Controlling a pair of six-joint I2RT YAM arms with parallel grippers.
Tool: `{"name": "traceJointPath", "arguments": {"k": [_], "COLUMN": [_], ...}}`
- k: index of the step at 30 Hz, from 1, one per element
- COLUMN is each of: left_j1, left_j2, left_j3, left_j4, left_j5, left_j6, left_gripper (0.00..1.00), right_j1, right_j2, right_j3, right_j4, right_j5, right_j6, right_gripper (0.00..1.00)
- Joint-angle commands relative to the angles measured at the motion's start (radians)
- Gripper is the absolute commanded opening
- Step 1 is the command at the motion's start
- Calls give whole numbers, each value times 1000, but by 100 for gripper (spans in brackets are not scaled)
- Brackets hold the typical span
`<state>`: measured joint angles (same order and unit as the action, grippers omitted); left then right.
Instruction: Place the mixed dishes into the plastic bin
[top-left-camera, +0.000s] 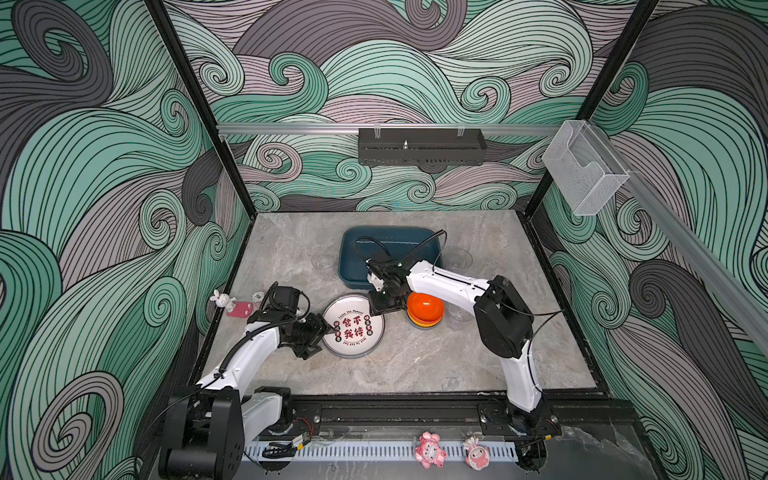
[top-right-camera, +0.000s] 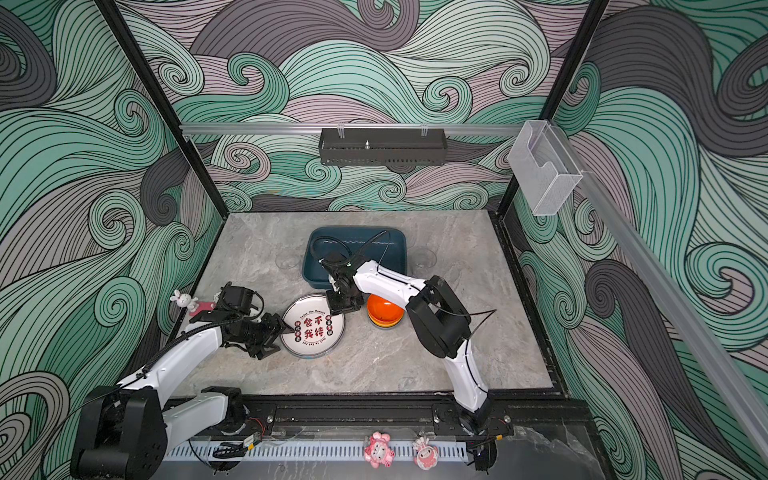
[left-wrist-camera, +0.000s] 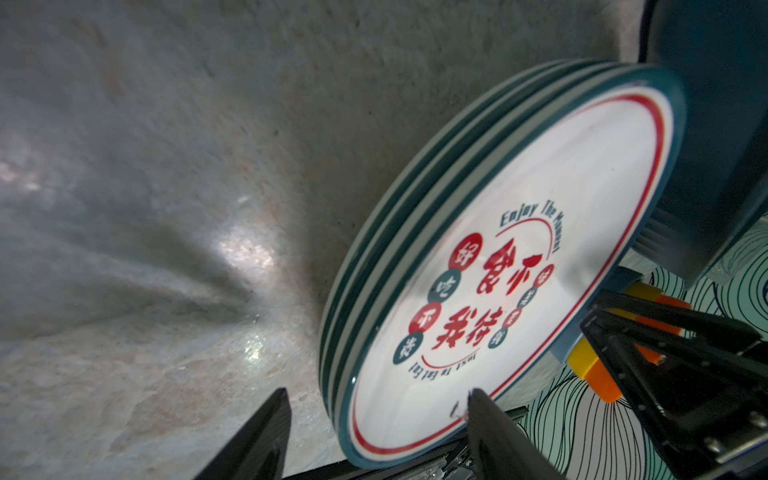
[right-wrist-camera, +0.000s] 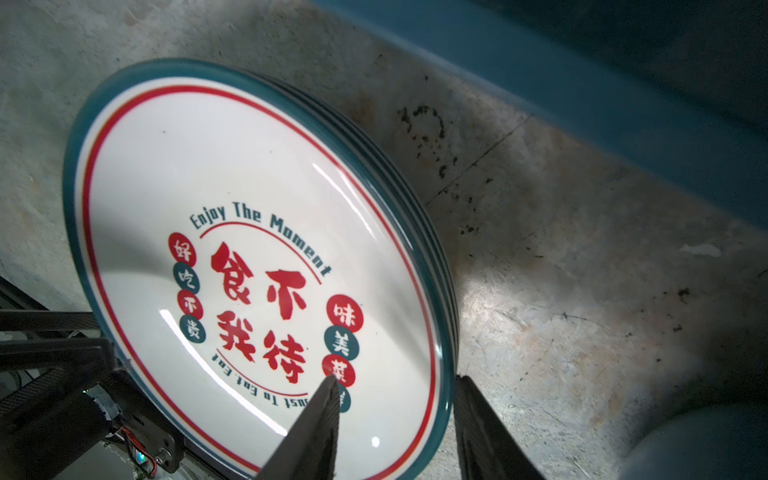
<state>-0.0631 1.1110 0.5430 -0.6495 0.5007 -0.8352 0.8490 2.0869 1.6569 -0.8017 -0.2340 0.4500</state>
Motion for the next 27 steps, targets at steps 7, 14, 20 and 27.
{"name": "traceJointPath", "arguments": {"k": [7,14,20,27], "left_j1": [-6,-6,-6,-6], "left_j2": [16,15,7,22], "left_j3": [-2,-9,-9,-13], "left_j4": [19,20,19,41], "left_j5": [-5,-5,-5,6], "left_j6": [-7,-7,-7,-12], "left_gripper": [70,70,70,70], "right_j1": [13,18,19,19], "right_j2": [31,35,11,32], "right_j3": [49,50,46,49], "right_j4": [-44,-48,-55,-55], "right_j5": [25,31,86,77], "right_j6": [-17,-21,-26,-27], "right_gripper": [40,42,46,50]}}
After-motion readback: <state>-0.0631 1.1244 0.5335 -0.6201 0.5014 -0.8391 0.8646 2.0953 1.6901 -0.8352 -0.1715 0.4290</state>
